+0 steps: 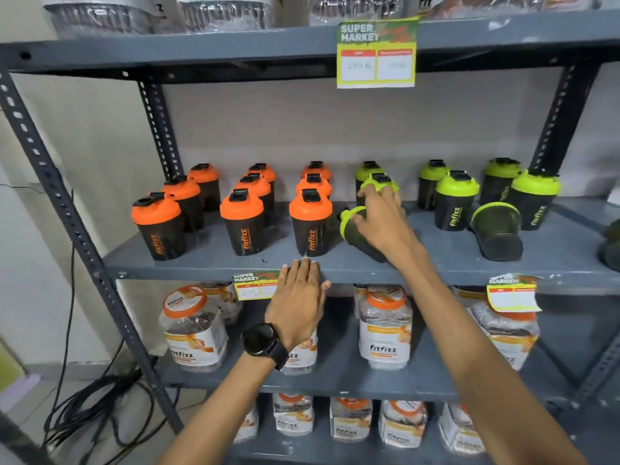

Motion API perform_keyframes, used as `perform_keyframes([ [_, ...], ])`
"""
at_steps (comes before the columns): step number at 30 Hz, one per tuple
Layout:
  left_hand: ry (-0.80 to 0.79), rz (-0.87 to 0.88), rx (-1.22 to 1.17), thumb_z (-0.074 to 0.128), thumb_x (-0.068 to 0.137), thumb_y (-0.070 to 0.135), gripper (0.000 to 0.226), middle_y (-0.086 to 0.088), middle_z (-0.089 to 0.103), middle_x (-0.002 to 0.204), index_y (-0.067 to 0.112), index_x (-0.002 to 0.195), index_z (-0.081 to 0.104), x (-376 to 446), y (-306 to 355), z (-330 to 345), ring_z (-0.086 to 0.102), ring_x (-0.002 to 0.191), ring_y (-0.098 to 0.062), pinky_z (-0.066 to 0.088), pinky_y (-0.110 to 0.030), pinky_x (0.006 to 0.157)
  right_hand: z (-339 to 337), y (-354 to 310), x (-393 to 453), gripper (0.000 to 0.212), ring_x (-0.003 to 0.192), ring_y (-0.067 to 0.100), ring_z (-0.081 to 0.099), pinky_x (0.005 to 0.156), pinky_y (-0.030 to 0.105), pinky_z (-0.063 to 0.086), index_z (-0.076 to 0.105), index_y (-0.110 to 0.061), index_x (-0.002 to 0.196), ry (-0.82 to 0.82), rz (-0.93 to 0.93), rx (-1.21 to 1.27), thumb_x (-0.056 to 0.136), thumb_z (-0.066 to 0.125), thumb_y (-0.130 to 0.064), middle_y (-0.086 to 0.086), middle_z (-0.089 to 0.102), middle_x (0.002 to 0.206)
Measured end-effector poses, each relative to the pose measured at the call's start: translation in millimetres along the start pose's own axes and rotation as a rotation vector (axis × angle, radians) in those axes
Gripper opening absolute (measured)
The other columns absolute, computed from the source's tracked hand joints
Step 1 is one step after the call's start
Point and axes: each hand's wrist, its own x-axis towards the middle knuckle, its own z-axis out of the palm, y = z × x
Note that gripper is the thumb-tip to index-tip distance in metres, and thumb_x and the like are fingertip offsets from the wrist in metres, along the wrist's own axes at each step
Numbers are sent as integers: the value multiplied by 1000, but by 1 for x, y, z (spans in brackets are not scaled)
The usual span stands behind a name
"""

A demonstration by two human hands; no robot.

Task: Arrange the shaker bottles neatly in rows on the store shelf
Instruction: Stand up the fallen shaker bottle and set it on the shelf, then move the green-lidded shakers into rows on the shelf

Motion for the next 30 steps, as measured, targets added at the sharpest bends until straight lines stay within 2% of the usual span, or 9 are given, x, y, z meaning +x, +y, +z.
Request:
perform_keyframes([
  [5, -27, 21, 2, 20, 106, 36, 56, -16, 29, 160, 4, 152, 25, 8, 37, -4, 22, 150, -29, 10, -42, 125, 2, -9, 22, 69, 132, 41, 36, 103, 52, 37, 41, -13, 137, -409, 47, -243, 80, 77, -30, 20, 38, 140],
  [8, -65, 21, 10, 20, 107, 35, 56, -16, 26, 161, 4, 153, 23, 13, 46, -3, 19, 151, -28, 7, -42, 125, 9, -10, 28, 79, 135, 41, 34, 106, 53, 36, 40, -13, 141, -488, 71, -311, 77, 80, -38, 21, 35, 144],
  [14, -93, 13, 1, 19, 106, 35, 56, -15, 23, 162, 5, 154, 21, 19, 54, -1, 16, 152, -27, 9, -41, 125, 13, -1, 27, 90, 131, 39, 40, 98, 49, 39, 28, -14, 147, -393, 25, -354, 75, 82, -20, 21, 44, 142],
  [17, -89, -9, 2, 20, 106, 37, 56, -14, 25, 162, 6, 153, 23, 20, 57, 1, 17, 152, -27, 10, -41, 125, 11, 11, 22, 89, 127, 39, 41, 96, 48, 40, 30, -16, 142, -337, -5, -299, 70, 82, -19, 20, 45, 136],
  [21, -84, -31, -15, 21, 106, 37, 56, -15, 26, 162, 6, 152, 24, 22, 61, 3, 19, 151, -27, 10, -41, 125, -6, 36, 13, 86, 124, 40, 42, 96, 50, 43, 35, -18, 133, -273, 3, -14, 65, 86, -30, 20, 46, 129],
  [25, -89, -37, -14, 20, 106, 38, 57, -15, 25, 162, 6, 153, 23, 27, 66, 7, 18, 151, -28, 11, -41, 125, -27, 63, -1, 82, 121, 34, 45, 90, 36, 43, 37, -18, 128, -158, 19, 358, 64, 87, -25, 16, 47, 127],
  [30, -86, -27, -41, 21, 106, 36, 55, -15, 25, 162, 6, 152, 25, 37, 79, 11, 19, 151, -28, 11, -42, 125, -29, 83, -17, 92, 126, 31, 44, 95, 31, 38, 33, -16, 138, 80, 45, 576, 65, 87, -23, 15, 45, 133],
])
